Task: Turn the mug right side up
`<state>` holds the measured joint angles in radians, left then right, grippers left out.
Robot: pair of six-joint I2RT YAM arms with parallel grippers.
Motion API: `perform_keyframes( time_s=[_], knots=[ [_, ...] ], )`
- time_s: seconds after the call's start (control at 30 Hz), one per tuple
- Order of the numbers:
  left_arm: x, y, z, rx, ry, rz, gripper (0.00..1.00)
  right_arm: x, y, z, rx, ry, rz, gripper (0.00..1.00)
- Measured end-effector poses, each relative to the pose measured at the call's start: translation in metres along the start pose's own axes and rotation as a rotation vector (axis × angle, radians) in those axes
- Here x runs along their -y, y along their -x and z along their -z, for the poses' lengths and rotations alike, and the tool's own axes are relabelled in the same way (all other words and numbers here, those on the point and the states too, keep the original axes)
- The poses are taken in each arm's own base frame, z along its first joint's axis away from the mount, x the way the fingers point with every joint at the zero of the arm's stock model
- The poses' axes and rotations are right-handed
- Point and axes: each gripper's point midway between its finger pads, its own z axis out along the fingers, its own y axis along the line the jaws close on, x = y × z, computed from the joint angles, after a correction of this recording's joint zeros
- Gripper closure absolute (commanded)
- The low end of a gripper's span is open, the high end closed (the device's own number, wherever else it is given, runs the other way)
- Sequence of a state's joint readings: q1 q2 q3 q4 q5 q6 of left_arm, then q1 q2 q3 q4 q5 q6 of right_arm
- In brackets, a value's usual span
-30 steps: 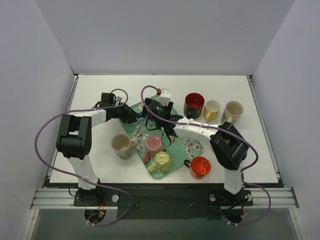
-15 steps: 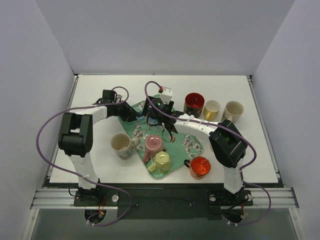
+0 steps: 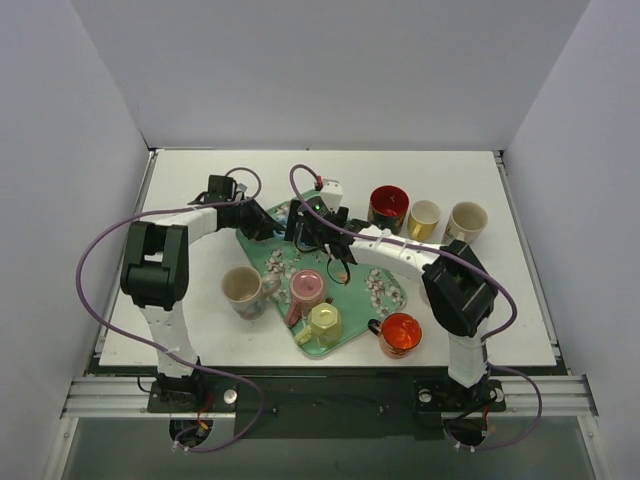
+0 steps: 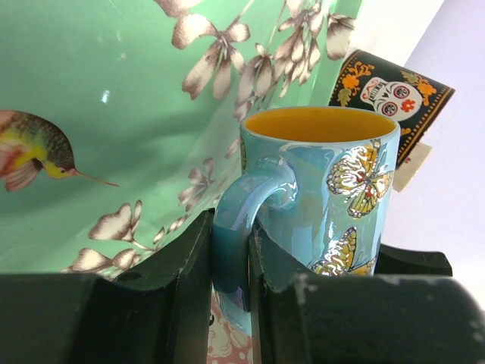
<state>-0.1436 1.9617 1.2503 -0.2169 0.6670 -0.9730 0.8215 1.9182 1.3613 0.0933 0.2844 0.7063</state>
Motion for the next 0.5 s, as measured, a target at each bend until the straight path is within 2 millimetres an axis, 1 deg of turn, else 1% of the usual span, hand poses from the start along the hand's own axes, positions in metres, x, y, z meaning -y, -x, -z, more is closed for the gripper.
perform_keyframes(
  time_s=[0.07, 0.17, 0.23, 0.33, 0.43, 0.5],
  knots=[
    [-0.003, 0.002, -0.002, 0.005, 0.017, -0.021, 1.0, 0.0, -0.004, 0.005, -0.026, 0.01, 0.006, 0.04],
    [0.002, 0.011, -0.001, 0.027, 0.037, -0.087, 1.0, -0.003, -0.006, 0.019, -0.072, 0.036, 0.017, 0.03],
    [0.012, 0.019, 0.002, 0.054, 0.039, -0.148, 1.0, -0.004, -0.002, 0.029, -0.081, 0.051, 0.021, 0.03],
    [0.03, 0.029, 0.006, 0.089, 0.032, -0.256, 1.0, -0.003, 0.009, 0.047, -0.069, 0.061, 0.034, 0.03],
    [0.045, 0.033, 0.008, 0.106, 0.037, -0.367, 1.0, 0.0, 0.019, 0.061, -0.051, 0.063, 0.053, 0.03],
    [0.051, 0.031, 0.007, 0.109, 0.05, -0.451, 1.0, 0.004, 0.024, 0.068, -0.04, 0.062, 0.065, 0.03]
  ],
)
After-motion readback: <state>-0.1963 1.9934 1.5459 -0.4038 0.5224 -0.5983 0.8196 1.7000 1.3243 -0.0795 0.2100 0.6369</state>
